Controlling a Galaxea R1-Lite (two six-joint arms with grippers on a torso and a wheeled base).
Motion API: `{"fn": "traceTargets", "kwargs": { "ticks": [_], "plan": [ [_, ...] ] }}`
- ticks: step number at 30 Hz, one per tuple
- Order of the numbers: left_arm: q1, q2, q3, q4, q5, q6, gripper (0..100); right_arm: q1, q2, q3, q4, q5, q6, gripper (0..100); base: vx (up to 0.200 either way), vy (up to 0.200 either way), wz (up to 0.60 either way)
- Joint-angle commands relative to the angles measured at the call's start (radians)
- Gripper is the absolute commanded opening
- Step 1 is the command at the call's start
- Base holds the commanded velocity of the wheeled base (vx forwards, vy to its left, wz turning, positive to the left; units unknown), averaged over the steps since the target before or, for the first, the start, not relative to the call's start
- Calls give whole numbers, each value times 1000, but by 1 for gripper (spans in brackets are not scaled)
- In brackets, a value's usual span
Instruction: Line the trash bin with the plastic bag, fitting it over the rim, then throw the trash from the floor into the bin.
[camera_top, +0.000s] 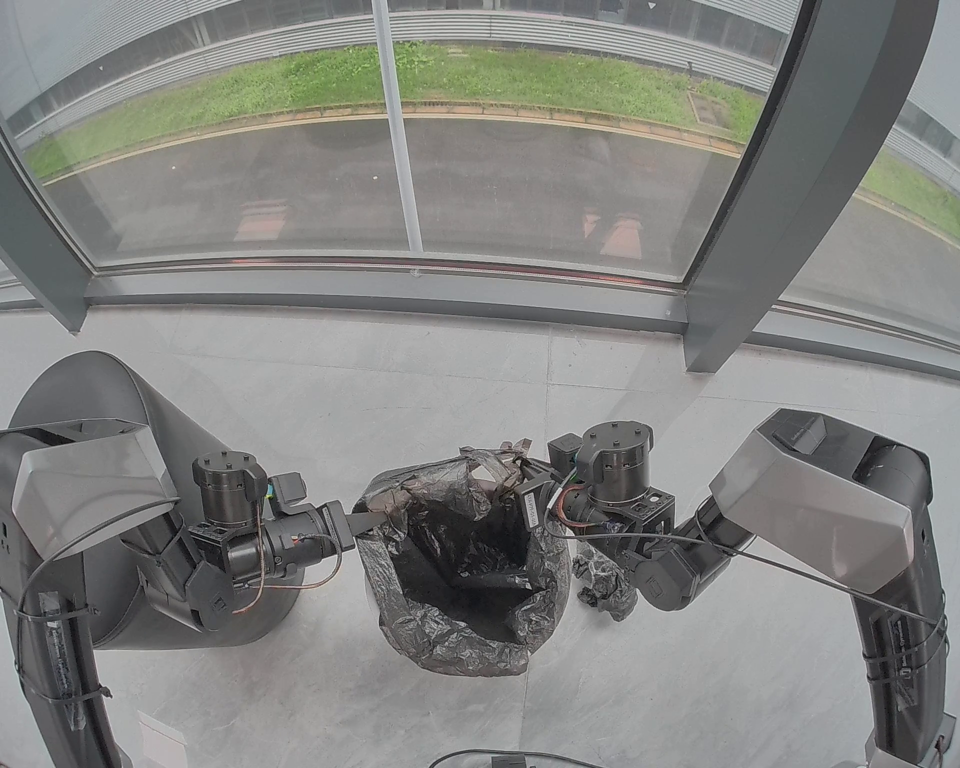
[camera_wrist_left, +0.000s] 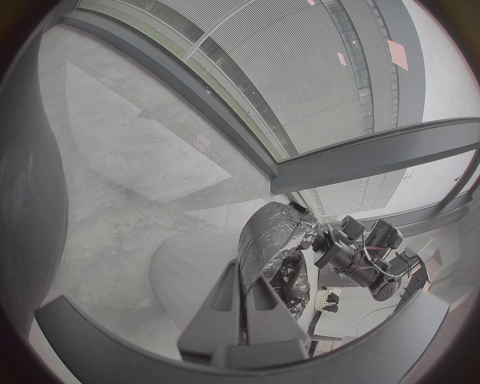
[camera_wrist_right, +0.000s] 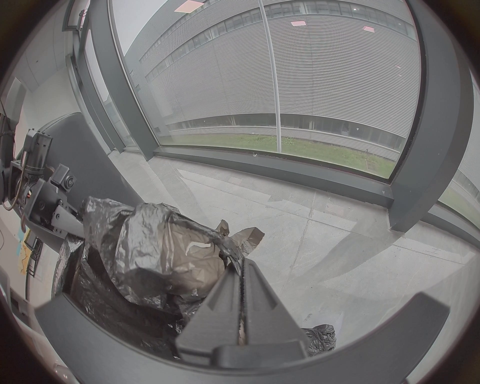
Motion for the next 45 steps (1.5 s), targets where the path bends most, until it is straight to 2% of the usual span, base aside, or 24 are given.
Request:
{"fn": "traceTargets", "kwargs": {
  "ticks": [1,20,29,42,43,45],
  "plan": [
    [22,22,-30,1,-1,-3,0,-4,21,-8,-1,0,0,0,0,0,0],
    [54,83,-65,-23,2,-8,0,-15,20,-11,-2,1,0,0,0,0,0],
    [53,127,-53,-126,4,-9,0,-19,20,-14,-4,1,0,0,0,0,0],
    [31,71,-3,-132,12,-54,0,-19,18,-13,-4,1,1,0,0,0,0],
    [31,71,-5,-134,13,-54,100,-19,20,-13,-4,1,1,0,0,0,0],
    [31,71,-5,-137,12,-52,100,-19,18,-13,-5,1,1,0,0,0,0]
  ]
}}
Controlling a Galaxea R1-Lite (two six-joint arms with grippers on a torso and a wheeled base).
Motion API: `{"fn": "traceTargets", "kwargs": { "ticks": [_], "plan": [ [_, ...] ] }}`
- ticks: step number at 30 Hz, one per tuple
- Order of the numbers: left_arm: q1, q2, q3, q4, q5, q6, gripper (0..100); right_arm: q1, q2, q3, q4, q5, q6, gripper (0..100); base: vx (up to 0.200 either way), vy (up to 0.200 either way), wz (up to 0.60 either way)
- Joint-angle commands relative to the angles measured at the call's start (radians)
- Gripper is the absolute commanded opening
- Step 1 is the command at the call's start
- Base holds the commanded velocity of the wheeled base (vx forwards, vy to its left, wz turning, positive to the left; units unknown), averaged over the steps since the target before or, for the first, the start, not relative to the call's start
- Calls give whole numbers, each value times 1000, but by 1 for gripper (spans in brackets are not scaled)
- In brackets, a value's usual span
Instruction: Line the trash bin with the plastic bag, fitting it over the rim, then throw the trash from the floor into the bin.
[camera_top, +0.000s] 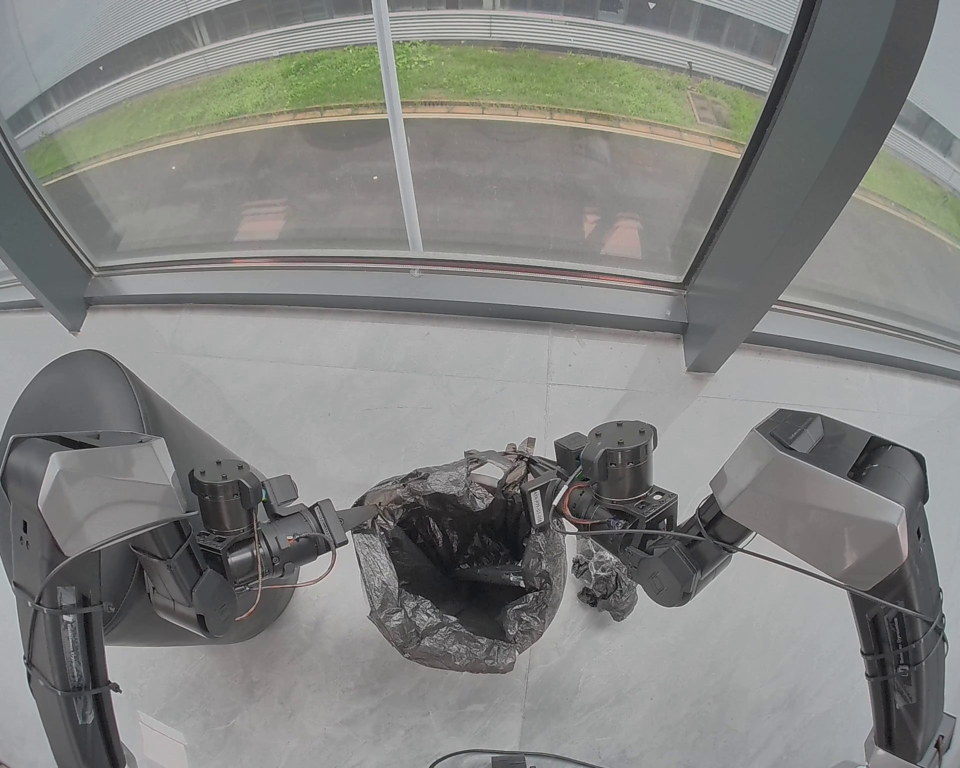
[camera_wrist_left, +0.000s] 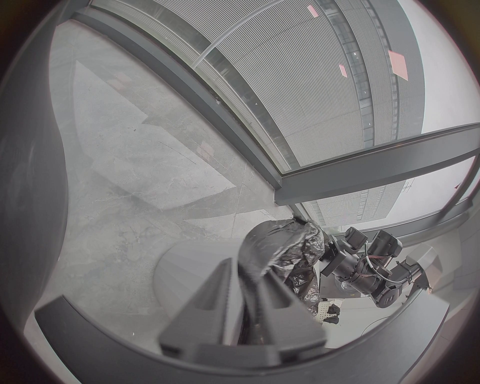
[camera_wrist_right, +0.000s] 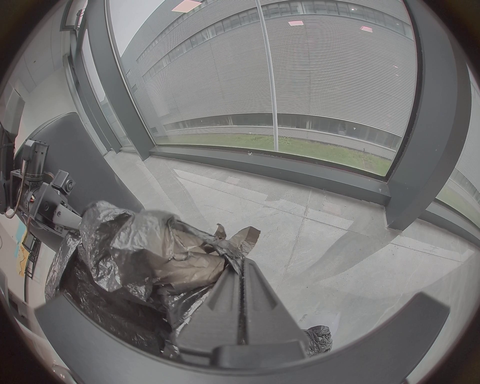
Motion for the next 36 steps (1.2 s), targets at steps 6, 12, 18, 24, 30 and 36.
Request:
{"fn": "traceTargets", "kwargs": {
  "ticks": [6,12,18,24,30,36],
  "plan": [
    [-10,-36,19,-7,33,-1,100,1,-3,0,-2,0,-1,0,0,0,0],
    [3,-36,6,-7,67,0,100,1,-5,0,-4,2,-1,0,0,0,0],
    [3,-17,-14,-1,71,2,100,-1,-8,2,-5,2,-1,0,0,0,0],
    [3,35,-30,-3,76,3,100,-1,-6,0,-8,2,2,0,0,0,0],
    [3,67,-49,-1,76,3,100,1,-6,-3,-7,2,2,0,0,0,0],
    [15,99,-67,-1,76,2,100,-7,-6,-1,-8,2,2,0,0,0,0]
  ]
}}
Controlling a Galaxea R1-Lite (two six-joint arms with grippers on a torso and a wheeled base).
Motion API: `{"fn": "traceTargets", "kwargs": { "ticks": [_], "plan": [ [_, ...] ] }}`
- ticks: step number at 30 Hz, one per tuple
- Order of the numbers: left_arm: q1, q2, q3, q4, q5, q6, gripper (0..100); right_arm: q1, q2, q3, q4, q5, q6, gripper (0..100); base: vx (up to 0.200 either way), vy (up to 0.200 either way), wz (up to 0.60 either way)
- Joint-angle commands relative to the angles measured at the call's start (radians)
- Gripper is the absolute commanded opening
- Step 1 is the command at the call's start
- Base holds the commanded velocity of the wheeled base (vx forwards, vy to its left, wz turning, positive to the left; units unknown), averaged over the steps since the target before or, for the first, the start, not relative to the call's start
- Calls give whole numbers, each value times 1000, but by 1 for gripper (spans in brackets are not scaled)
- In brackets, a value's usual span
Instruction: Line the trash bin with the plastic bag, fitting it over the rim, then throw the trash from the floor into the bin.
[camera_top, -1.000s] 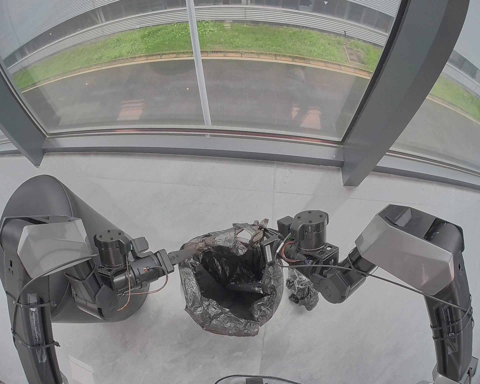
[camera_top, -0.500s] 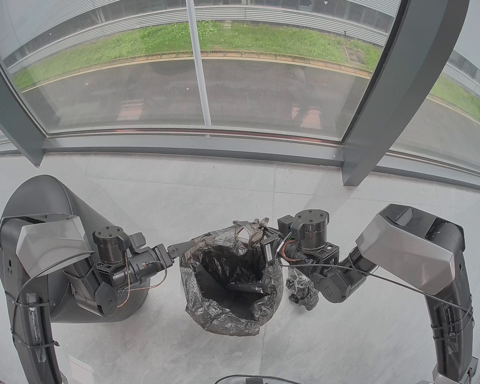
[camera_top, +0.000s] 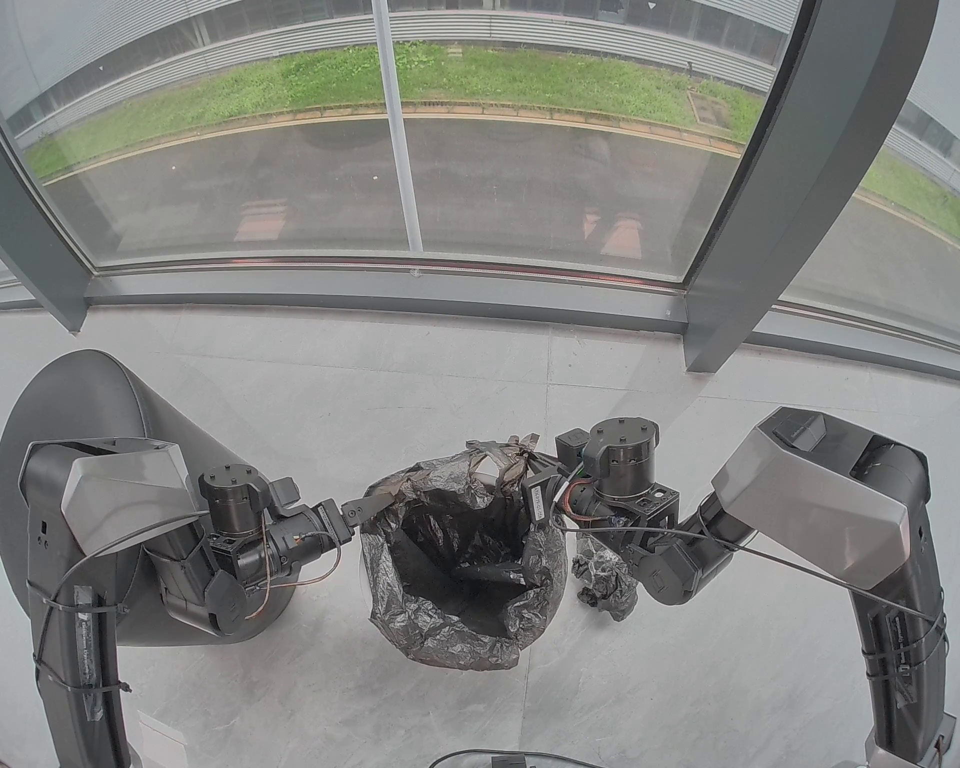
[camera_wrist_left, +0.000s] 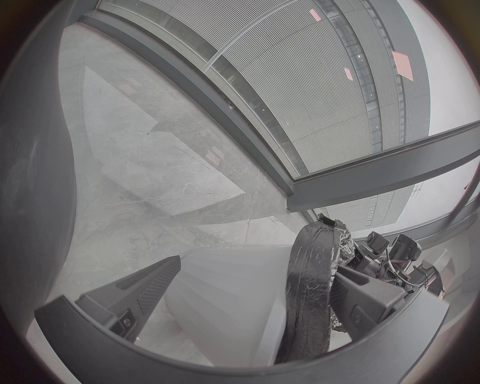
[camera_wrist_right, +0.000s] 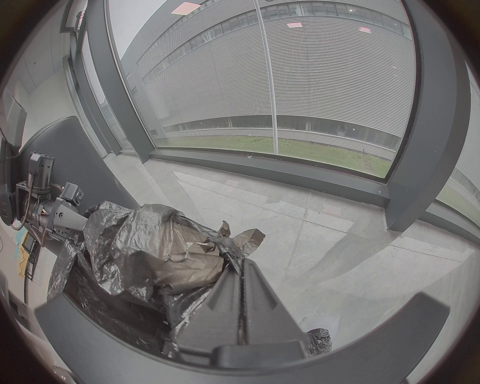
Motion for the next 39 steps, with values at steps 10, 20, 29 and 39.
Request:
{"fn": "traceTargets", "kwargs": {
  "ticks": [10,20,29,39],
  "plan": [
    [20,29,-7,-4,1,-14,100,-5,2,1,-1,0,1,0,0,0,0],
    [14,-39,39,-21,4,-31,100,-6,2,2,-3,0,3,0,0,0,0],
    [11,-57,36,-21,4,-49,100,-6,2,1,-3,0,3,0,0,0,0],
    [35,-22,6,-11,41,-48,100,-5,2,1,-5,0,3,0,0,0,0]
  ]
}}
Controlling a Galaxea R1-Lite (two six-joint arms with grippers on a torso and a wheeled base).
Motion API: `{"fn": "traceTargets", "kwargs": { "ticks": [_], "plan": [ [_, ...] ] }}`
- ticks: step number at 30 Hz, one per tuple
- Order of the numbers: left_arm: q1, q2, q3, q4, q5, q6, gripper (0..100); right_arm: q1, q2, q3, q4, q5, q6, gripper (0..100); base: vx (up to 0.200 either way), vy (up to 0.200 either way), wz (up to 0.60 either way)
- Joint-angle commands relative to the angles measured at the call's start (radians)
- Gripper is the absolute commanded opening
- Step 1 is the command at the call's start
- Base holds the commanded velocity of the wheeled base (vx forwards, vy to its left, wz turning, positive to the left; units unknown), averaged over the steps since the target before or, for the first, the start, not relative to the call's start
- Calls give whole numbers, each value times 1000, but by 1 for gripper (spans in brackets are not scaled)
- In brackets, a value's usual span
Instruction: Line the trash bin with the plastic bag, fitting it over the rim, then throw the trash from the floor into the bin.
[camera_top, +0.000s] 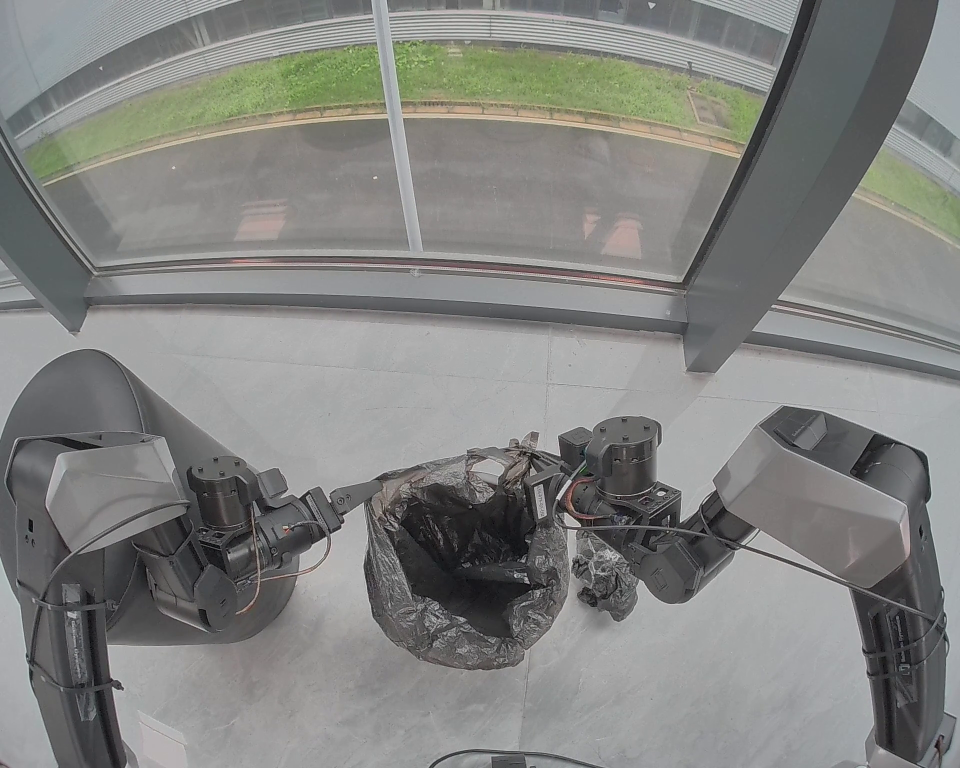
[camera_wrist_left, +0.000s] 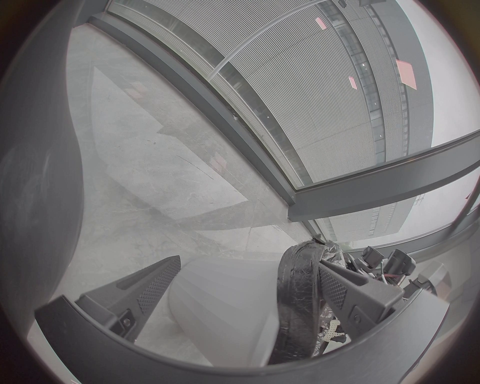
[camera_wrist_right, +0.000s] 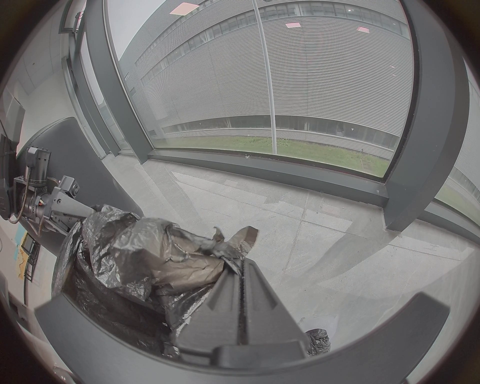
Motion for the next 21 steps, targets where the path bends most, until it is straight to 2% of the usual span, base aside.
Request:
{"fn": "traceTargets", "kwargs": {
  "ticks": [1,21],
  "plan": [
    [14,22,-17,1,28,2,100,2,1,0,-2,0,0,0,0,0,0],
    [48,36,34,-9,41,0,100,5,3,2,-5,-2,0,0,0,0,0]
  ]
}}
